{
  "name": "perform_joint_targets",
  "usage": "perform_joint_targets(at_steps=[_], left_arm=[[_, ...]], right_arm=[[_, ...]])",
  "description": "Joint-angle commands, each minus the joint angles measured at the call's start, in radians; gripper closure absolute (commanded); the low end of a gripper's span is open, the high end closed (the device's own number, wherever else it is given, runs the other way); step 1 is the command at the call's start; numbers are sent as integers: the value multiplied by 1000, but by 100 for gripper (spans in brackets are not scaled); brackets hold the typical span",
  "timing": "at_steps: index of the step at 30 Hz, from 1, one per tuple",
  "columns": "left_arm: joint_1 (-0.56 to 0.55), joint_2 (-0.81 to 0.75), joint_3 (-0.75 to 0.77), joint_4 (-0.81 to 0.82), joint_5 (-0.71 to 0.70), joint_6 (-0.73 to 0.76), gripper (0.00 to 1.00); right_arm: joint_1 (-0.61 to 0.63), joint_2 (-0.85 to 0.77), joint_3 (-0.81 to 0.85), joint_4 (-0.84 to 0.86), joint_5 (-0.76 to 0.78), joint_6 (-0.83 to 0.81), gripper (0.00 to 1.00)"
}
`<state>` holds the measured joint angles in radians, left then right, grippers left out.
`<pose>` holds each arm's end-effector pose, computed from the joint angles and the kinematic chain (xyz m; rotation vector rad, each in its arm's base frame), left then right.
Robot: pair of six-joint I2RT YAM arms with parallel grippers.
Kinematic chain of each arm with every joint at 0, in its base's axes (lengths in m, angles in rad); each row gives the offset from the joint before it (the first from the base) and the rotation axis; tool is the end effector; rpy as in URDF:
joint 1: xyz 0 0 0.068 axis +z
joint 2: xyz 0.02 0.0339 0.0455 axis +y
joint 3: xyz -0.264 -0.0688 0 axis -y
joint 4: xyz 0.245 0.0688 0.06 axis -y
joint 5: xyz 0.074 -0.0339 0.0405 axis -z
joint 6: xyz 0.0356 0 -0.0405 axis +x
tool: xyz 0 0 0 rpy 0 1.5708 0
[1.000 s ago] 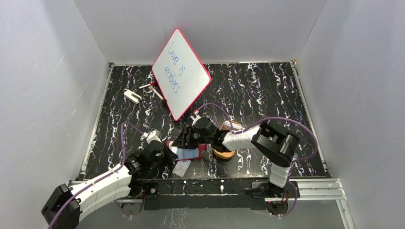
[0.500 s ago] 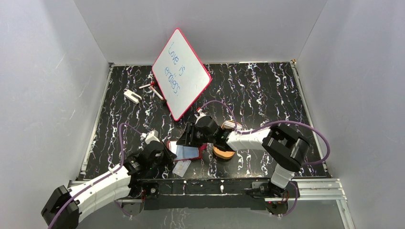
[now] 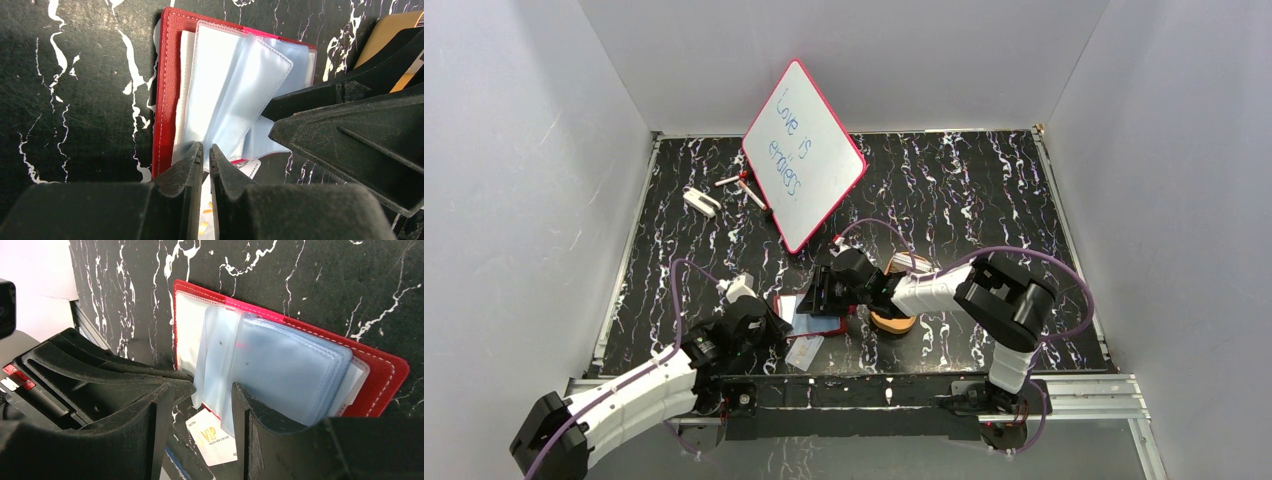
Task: Put the credit cards into the card holder
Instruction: Turn over the card slot in the card holder.
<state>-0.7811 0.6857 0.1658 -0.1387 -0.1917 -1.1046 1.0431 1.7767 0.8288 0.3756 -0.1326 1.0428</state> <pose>0.1072 -0.0968 0.1443 -0.4859 2.2923 -0.7971 0.1760 0.3112 0.1488 -0.0895 2.4615 1.2420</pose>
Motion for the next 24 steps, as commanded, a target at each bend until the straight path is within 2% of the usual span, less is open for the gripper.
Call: perform_joint_targets(at_steps=[1, 8, 15, 21, 24], left_arm=[[3, -5, 3, -127, -42, 10, 89], [3, -72, 52, -204, -41, 4, 88], [3, -164, 172, -322, -53, 10, 77], [3, -205, 261, -348, -58, 34, 74], [3, -182, 297, -302, -43, 73, 74]], right_arm=[[6, 14, 39, 60, -26, -11, 45], [12, 15, 65, 68, -36, -19, 46], [13, 4, 53, 80, -26, -5, 46], [14, -111, 14, 64, 35, -6, 46], [13, -185, 6, 10, 83, -30, 46]])
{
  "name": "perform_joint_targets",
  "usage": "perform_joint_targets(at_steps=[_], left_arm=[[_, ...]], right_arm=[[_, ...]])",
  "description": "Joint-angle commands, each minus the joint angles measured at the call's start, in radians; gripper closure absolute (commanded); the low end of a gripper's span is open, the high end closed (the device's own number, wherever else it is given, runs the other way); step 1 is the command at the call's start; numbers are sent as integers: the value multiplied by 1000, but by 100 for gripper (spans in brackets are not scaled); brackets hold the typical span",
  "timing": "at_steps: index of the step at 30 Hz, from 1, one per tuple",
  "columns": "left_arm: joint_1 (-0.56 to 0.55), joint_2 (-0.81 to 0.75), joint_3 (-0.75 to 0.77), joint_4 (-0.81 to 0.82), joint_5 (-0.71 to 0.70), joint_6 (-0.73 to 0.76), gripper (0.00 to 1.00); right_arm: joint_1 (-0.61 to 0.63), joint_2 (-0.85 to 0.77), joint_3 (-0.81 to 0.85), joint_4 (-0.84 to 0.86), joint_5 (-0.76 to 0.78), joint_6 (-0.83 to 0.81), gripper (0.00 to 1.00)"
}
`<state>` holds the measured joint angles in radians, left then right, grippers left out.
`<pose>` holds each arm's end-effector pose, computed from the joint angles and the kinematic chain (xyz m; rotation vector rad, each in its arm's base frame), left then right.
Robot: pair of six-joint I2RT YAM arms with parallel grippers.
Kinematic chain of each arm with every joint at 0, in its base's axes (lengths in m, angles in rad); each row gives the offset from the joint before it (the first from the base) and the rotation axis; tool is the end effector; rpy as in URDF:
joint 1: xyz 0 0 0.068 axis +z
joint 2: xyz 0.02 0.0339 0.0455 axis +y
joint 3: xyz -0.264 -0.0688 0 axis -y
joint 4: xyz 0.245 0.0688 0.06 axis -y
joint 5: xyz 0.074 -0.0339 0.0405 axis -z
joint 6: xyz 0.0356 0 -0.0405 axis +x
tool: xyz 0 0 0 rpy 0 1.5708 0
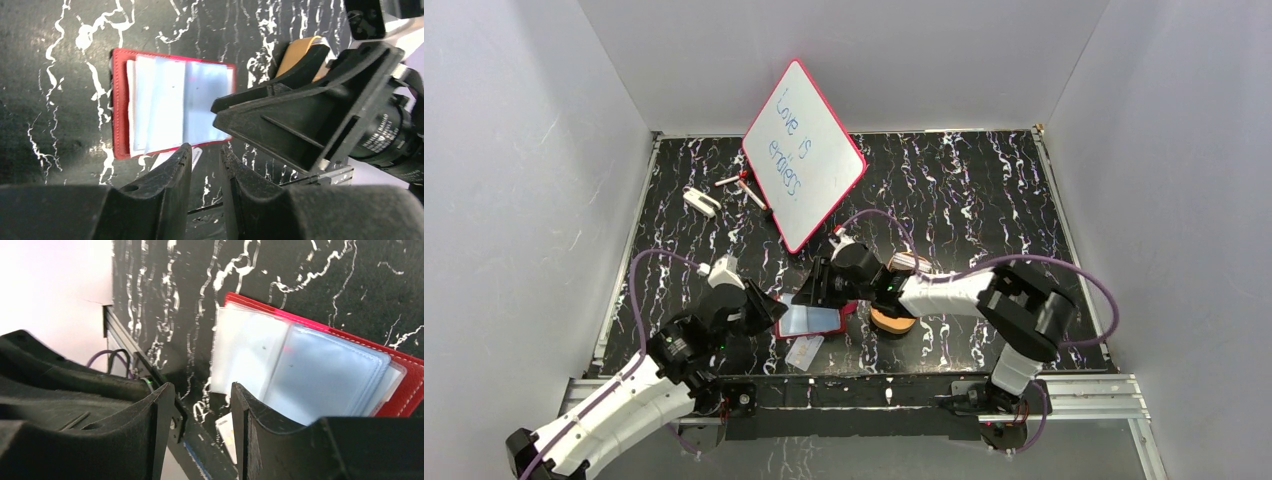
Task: Put the credit cards into the card holder
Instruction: Turn over the card slot in the card holder, then move the credit card to the center of the board.
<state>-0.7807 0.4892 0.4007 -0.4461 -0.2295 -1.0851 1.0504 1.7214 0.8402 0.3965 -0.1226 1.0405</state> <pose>0.0979 -0.0856 0.2203 -0.4789 2.1637 -0.8609 0.1745 0.3132 0.1727 -0.0996 2.3713 1.3115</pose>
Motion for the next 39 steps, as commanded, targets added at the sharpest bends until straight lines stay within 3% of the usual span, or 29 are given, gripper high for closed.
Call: perform_joint_targets(at_steps=[1, 10, 17, 24, 28, 34, 39], left_arm=[[3, 30, 66, 29, 6, 72, 74], [4, 283, -50, 220, 41, 82, 89], [4, 301, -157, 251, -26, 56, 91], [4, 277, -141, 213, -8, 47, 92], [4, 193, -76, 137, -17, 62, 82], [4, 111, 25, 8, -18, 87, 55], [3, 108, 50, -94, 27, 36, 52]], right_arm=[[6, -154, -8, -35, 90, -39, 46], [5, -356, -53, -275, 225, -165, 49], [6, -570, -112, -462, 357, -221, 49], [6, -732, -122, -629, 450, -301, 49], [6, -769, -93, -722, 471, -351, 50], [6, -748, -40, -762, 396, -456, 51], [35, -686, -37, -705, 245, -517, 55]])
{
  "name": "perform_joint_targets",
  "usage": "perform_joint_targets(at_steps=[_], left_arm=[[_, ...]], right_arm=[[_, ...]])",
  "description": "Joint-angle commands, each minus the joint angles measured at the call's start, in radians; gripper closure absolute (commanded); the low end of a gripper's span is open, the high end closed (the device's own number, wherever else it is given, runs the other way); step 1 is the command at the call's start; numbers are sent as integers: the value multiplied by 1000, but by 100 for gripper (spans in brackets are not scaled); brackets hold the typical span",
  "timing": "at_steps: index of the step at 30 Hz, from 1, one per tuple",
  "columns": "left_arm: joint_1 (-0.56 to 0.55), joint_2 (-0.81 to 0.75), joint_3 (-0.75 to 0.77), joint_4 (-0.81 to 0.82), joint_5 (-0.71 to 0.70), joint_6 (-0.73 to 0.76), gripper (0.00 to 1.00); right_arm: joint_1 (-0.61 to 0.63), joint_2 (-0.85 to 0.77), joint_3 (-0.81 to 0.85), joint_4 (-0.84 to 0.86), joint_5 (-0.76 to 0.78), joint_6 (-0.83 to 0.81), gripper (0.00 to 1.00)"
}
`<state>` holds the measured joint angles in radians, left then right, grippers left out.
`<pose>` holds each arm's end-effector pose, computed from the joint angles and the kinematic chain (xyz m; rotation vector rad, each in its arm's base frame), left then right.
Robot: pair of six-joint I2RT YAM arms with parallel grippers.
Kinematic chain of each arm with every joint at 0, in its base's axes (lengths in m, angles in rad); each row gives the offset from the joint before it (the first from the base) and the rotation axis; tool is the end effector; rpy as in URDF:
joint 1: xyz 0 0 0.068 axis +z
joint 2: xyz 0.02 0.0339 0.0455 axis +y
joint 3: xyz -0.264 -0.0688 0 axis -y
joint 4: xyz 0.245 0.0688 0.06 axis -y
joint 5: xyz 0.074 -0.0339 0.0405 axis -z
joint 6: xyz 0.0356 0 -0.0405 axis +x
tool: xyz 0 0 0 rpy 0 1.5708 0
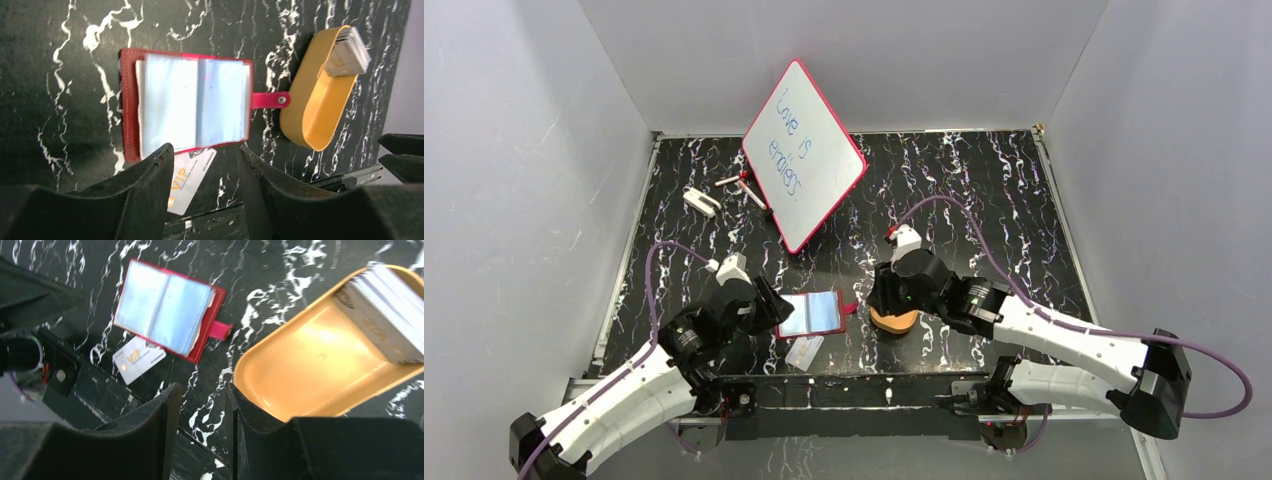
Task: Put the credit cards into the card holder
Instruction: Move the credit card to the center of the board.
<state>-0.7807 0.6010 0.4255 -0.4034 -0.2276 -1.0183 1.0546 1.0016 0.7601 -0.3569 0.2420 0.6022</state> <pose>0.1086 -0.0963 0.2196 -0.4029 2.2073 -0.7896 0.1158 0.1868 0.2744 -0.3602 2.2037 0.6846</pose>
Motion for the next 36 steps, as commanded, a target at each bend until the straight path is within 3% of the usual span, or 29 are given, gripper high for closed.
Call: perform_joint_targets(at_steps=[1, 8, 12, 16, 21, 27, 36], left_arm=[[3, -5, 24, -139, 38, -40, 52], [2, -51, -33, -166, 90, -157, 52], [-1, -6, -70, -136, 214, -151, 52], [-41, 16, -65, -145, 219, -162, 52], [-42, -137, -37, -239, 109, -236, 52], [-42, -247, 39, -445, -124, -418, 54], [-42, -243, 31, -449, -137, -429, 56]], right_arm=[[54, 45, 40, 68, -132, -82, 55], [339, 232, 104, 136, 40, -72, 55], [370, 329, 82, 244, 29, -10, 55], [377, 415, 38, 428, 20, 31, 55], [430, 544, 88, 528, 112, 3, 55], [443, 677, 162, 522, 239, 30, 55], [444, 785, 276, 434, 320, 72, 52]])
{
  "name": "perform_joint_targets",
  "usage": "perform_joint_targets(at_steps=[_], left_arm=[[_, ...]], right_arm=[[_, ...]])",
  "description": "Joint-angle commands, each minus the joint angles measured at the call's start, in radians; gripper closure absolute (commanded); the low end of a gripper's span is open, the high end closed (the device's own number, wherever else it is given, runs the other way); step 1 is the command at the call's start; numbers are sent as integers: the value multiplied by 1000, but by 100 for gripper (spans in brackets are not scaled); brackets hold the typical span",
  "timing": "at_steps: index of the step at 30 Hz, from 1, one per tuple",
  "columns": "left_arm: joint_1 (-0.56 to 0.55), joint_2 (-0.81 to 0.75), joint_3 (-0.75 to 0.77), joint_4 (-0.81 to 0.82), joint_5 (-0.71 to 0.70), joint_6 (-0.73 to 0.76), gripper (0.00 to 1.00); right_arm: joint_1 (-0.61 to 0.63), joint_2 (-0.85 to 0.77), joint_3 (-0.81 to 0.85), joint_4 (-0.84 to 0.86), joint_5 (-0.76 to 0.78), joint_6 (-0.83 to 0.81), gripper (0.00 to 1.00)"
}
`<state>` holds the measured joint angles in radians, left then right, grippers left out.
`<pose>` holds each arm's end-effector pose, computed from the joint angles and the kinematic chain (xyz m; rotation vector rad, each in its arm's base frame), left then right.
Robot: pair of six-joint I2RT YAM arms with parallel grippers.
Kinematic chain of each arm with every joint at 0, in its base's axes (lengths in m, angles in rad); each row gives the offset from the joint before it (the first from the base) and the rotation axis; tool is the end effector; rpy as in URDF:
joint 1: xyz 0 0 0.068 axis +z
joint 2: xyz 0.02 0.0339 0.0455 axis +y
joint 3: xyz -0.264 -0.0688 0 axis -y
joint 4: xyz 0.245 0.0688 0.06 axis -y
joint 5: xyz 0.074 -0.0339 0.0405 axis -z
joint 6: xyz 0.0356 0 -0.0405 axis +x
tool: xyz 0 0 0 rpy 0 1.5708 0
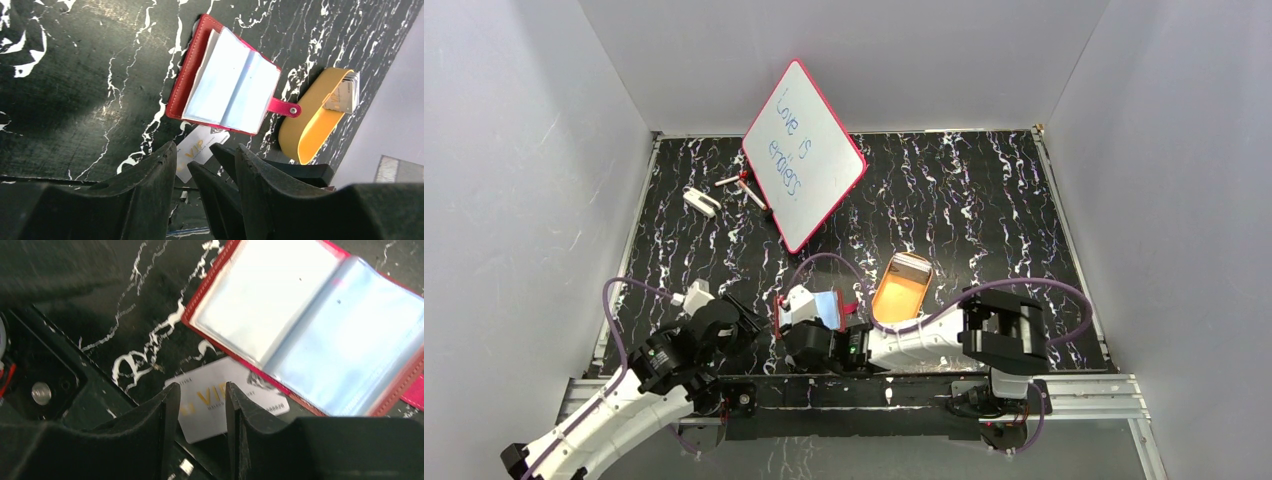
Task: Put the credit cards into the card holder
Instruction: Move the credit card to the center of the board.
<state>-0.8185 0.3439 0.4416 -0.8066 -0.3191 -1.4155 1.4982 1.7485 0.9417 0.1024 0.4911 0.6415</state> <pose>0.0705 -0.0590 0.2159 -0.8641 2.2124 -0.8117 0.0428 0.3576 0.1697 -0.6938 2.1441 0.6387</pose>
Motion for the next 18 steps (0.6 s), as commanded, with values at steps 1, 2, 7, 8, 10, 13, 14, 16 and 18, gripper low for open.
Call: perform_joint_targets(at_steps=[1, 2, 7, 8, 10, 13, 14, 16, 18], left_arm=[[-5, 17, 17, -49, -49, -35, 56], [-4, 17, 19, -59, -59, -45, 56], [-4, -13, 29, -171, -142, -183, 56], [-4, -29, 29, -176, -148, -190, 57], [-4, -52, 24, -183, -155, -202, 57], [-4, -75, 15, -191, -155, -220, 57], [-3, -78, 13, -192, -155, -224, 57], [-4, -81, 14, -196, -156, -229, 57], [-4, -82, 15, -196, -159, -227, 57]], right_arm=[[3, 49, 108, -48, 80, 40, 50], [7, 59, 119, -66, 87, 53, 48], [26, 116, 190, -190, 129, 118, 39], [30, 128, 204, -211, 134, 128, 38], [37, 151, 230, -249, 139, 146, 36], [49, 186, 272, -314, 149, 167, 34], [52, 196, 283, -337, 151, 176, 34], [59, 207, 293, -371, 152, 185, 34], [68, 206, 288, -405, 153, 195, 35]])
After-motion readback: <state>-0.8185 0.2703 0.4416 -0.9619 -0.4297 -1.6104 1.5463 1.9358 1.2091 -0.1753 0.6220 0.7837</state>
